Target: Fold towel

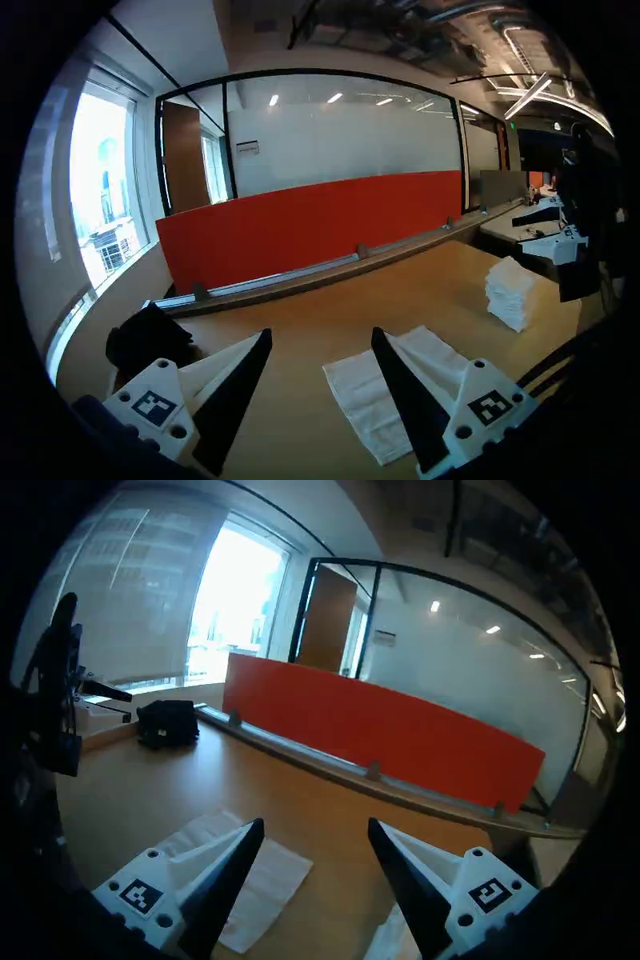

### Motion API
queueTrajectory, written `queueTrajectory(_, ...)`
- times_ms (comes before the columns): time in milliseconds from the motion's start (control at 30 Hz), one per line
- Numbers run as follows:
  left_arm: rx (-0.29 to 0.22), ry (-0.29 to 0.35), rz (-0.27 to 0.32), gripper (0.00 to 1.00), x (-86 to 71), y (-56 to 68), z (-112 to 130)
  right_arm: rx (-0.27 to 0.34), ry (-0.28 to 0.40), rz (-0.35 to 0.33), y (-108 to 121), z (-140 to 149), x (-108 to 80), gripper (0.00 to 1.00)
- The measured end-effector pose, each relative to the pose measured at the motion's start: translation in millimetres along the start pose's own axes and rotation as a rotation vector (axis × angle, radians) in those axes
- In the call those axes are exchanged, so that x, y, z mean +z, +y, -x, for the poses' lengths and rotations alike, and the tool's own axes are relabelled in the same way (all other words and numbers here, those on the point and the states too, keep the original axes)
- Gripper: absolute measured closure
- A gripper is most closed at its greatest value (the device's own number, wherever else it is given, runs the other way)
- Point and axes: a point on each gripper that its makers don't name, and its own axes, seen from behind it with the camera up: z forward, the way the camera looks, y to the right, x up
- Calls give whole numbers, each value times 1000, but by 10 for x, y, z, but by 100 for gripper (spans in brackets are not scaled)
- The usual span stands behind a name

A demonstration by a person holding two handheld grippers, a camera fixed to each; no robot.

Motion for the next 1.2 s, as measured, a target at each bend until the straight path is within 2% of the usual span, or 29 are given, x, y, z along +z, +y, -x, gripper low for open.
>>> queueTrajectory(200,22,-34,40,8,64,177,224,10,-40,-35,-127,245,34,0)
queueTrajectory(367,30,-80,63,8,99,307,522,1,-70,-58,-236,489,69,0)
queueTrajectory(800,41,-202,108,8,174,558,1309,-11,-168,-106,-488,1173,157,0)
queueTrajectory(1200,53,-303,161,8,241,755,1874,-23,-263,-155,-676,1747,223,0)
